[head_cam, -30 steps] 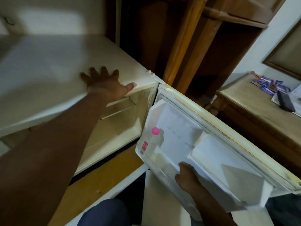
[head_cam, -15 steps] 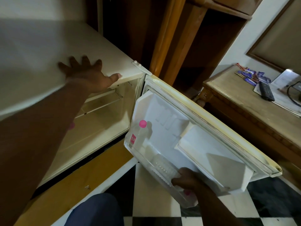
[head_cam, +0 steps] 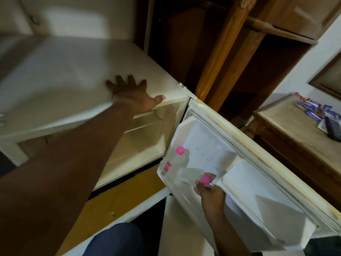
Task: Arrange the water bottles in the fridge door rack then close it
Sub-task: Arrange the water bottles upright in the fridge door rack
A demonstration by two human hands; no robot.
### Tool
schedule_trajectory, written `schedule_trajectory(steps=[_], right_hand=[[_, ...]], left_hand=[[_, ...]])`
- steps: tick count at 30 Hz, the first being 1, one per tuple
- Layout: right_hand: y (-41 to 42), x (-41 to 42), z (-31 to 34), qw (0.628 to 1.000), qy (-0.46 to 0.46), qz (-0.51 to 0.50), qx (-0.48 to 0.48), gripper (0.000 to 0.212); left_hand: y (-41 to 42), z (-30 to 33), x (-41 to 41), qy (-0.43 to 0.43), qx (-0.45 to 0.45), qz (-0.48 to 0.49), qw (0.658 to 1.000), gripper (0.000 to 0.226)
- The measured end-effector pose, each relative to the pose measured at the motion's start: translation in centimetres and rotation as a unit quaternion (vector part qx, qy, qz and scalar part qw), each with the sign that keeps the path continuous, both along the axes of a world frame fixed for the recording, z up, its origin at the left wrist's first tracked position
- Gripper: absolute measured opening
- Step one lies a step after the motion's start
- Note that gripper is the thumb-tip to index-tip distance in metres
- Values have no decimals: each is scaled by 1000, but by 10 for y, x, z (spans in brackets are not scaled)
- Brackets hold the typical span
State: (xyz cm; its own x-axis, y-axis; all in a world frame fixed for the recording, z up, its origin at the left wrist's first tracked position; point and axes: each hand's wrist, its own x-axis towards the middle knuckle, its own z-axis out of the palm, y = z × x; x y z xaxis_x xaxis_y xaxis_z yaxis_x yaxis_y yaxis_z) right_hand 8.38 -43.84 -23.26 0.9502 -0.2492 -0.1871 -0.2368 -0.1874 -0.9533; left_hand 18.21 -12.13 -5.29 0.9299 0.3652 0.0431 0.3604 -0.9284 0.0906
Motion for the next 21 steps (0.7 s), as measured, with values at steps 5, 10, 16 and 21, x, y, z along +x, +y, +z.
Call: schedule_trajectory(steps=[5, 10, 16, 21], right_hand=[[22, -2, -1, 947, -201, 85, -237, 27], [49, 9, 6, 929, -222, 117, -274, 22], [52, 22, 11, 938, -204, 121, -255, 17], [54, 22, 16, 946, -174, 131, -239, 24]], left_hand=[[-1, 0, 0, 1, -10, 9, 1000, 105], [-3, 2, -1, 3, -10, 8, 1000, 103], [-3, 2, -2, 1, -8, 0, 1000, 103], [-1, 1, 1, 14, -16, -8, 1000, 105]])
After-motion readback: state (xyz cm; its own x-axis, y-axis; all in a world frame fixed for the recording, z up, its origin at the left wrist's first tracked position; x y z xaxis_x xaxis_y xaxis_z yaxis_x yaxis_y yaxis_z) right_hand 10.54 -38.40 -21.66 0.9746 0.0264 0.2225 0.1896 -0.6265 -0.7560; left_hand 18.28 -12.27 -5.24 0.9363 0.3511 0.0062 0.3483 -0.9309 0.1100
